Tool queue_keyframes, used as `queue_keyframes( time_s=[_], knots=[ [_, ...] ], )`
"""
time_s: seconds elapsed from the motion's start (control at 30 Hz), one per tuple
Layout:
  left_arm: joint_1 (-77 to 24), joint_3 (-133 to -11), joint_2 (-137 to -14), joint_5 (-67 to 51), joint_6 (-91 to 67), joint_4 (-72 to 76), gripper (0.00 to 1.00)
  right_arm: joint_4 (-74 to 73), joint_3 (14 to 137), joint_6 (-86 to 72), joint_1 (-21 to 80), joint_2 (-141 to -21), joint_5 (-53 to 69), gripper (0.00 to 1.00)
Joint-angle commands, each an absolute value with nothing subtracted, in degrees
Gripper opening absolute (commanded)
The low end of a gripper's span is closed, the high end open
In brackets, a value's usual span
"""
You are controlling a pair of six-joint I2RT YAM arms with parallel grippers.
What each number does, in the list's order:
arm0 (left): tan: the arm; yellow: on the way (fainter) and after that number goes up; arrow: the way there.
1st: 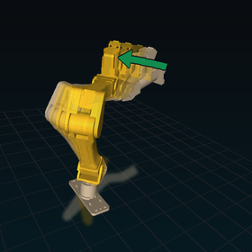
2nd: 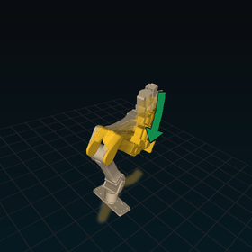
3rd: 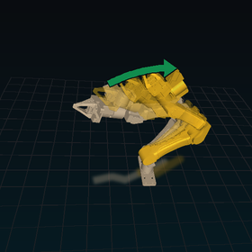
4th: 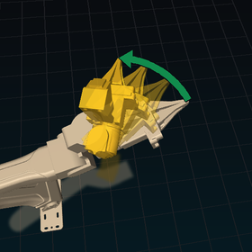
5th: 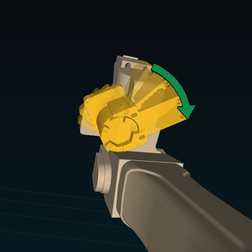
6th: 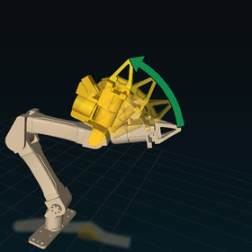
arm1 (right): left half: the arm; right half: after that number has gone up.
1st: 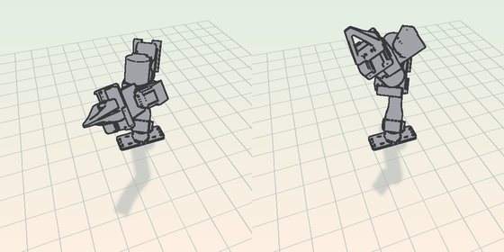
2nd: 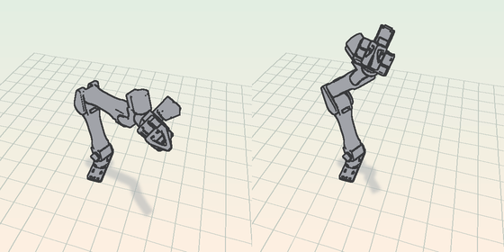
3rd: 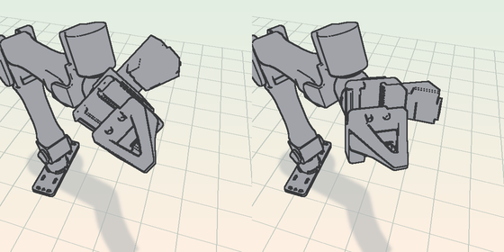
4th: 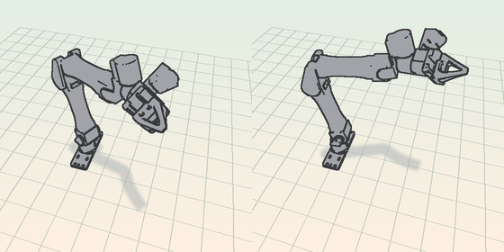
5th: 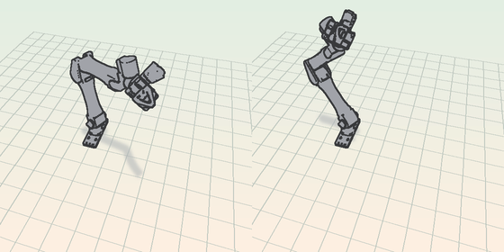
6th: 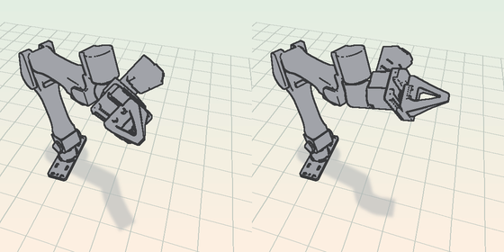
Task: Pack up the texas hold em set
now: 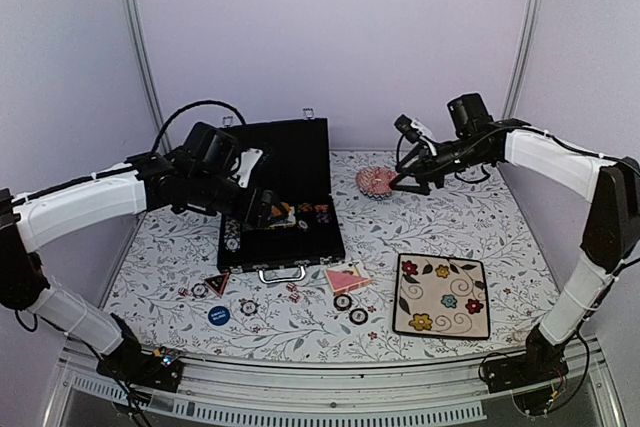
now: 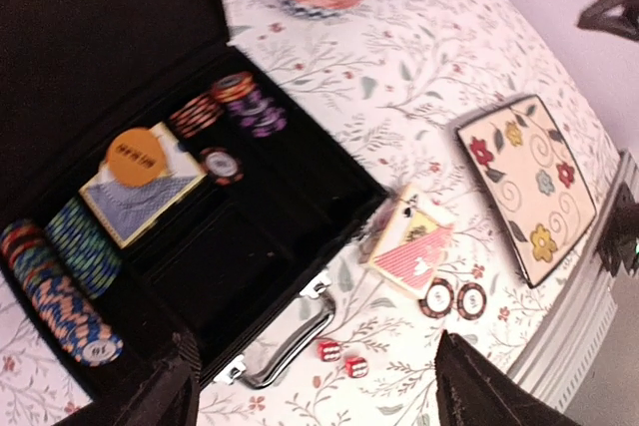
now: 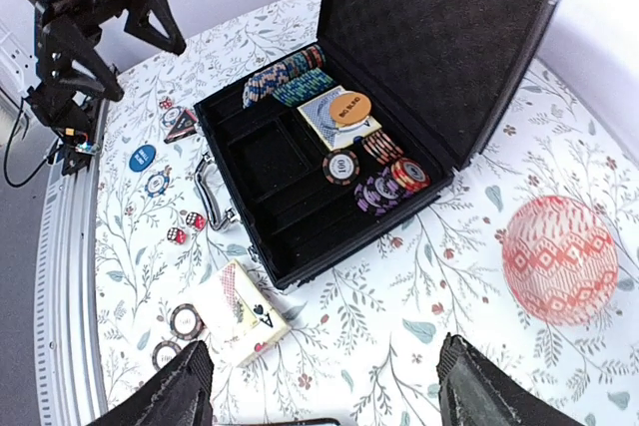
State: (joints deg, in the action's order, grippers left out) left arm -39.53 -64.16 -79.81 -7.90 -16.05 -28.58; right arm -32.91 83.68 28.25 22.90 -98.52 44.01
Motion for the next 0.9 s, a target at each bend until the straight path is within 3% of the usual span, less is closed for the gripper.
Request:
queue_keyframes(
  time_s=[0.0, 0.33, 0.53, 0.87],
  knots=[
    [-46.2, -69.8, -86.5, -12.2, -6.5, -30.3, 0.8, -33.3, 73.8, 31.1, 16.0, -90.3, 49.2, 0.78],
    [-53.6, -86.1, -108.1, -11.5, 0.2, -37.5, 0.72, -24.9, 55.1, 29.5, 4.5, -75.9, 55.9, 0.78],
    [-54.7, -91.8, -116.3, -9.7, 3.3, -42.0, 0.66, -22.0, 52.8, 29.3, 2.7, -74.2, 54.8, 0.78],
    [-55.7, -95.9, -122.2, -10.2, 5.1, -45.3, 0.7, -21.0, 51.9, 29.9, 2.6, -76.3, 55.4, 0.78]
  ],
)
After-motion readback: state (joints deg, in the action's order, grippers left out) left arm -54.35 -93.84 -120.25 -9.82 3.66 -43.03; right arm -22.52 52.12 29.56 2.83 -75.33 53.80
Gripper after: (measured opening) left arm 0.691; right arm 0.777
